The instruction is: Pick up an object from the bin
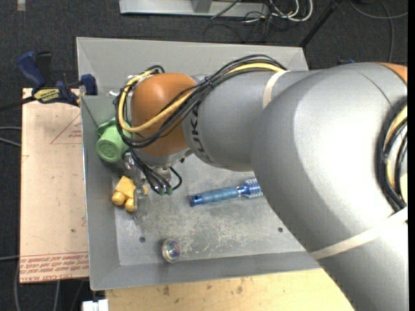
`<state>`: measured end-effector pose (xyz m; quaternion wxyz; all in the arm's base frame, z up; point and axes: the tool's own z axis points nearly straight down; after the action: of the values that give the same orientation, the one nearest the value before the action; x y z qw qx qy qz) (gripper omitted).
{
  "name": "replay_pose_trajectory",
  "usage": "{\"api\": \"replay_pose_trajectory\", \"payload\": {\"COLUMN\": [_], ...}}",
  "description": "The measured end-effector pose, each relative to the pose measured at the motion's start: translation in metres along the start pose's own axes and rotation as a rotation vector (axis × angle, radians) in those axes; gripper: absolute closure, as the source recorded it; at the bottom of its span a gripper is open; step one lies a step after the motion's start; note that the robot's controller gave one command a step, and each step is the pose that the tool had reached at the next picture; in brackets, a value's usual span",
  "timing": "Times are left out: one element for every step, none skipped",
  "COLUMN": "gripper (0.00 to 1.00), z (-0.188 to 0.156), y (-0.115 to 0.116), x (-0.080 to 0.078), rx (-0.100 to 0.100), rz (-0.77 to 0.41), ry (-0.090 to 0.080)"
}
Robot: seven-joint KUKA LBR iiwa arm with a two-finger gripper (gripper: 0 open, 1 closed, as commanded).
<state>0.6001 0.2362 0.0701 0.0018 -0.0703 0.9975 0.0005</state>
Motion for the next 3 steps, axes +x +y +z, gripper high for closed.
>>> {"api": "replay_pose_trajectory", "payload": {"gripper": [1.0,1.0,1.0], "z": [-0.001,-0.129,-0.127], "y": [0.001,-0.001,0.014], "x": [0.0,0.016,0.034], "rx": [-0.002,-0.003,-0.001], "rz": [0.002,0.005,-0.148], "ry": [0.0,-0.007,0.003]}}
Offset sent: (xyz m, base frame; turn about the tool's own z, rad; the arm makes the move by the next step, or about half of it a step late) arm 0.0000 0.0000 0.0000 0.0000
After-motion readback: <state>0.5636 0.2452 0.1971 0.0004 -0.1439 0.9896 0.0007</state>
